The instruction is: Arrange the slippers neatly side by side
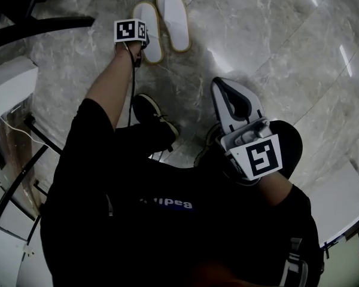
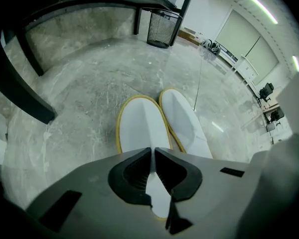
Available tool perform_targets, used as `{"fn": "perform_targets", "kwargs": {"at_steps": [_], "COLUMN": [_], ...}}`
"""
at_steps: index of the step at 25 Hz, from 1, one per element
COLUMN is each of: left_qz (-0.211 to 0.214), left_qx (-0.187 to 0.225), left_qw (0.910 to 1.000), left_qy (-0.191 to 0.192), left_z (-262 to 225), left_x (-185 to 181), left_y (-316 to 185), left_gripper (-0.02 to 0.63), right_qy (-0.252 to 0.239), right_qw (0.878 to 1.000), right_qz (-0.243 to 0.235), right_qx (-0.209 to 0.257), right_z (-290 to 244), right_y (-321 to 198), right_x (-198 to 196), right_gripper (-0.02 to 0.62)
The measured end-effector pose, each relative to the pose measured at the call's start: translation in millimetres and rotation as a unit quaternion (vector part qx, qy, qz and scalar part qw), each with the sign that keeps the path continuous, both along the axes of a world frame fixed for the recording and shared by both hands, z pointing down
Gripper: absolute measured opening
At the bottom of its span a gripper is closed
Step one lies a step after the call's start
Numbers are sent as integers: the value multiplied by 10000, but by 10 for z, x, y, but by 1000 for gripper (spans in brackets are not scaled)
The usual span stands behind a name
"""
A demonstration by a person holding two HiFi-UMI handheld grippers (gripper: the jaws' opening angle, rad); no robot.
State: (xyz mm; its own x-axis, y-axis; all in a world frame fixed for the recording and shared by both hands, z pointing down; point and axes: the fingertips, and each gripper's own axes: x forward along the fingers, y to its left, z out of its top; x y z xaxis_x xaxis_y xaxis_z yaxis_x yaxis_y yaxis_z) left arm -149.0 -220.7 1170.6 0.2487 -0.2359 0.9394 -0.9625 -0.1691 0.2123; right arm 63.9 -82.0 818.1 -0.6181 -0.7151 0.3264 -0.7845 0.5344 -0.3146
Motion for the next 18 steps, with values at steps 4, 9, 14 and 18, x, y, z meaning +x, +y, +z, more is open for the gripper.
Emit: {"fn": "perform_targets", "kwargs": {"at_steps": [4, 9, 14, 18], "left_qz": [-155, -368, -558, -403], "left_qx": [-46, -66, 29, 86], "left_qw": [9999, 9993, 9984, 9991], "left_qy": [7, -36, -20, -68], "left_z": [40, 87, 91, 85], "left_x": [52, 17, -24, -7], "left_y": [-83, -146, -239, -292], "left_gripper": [15, 15, 15, 17], "right_qy": [20, 54, 57, 75], "right_qw": [10000, 9999, 9999, 9998], "right_qz": [80, 142, 153, 146], "right_qx": [-5, -32, -48, -67], "right_z": [-3, 20, 42, 65], "right_y": [-3, -26, -44, -51], "right_x": [52, 89, 105, 94], "right_gripper": [-2, -2, -2, -2]}}
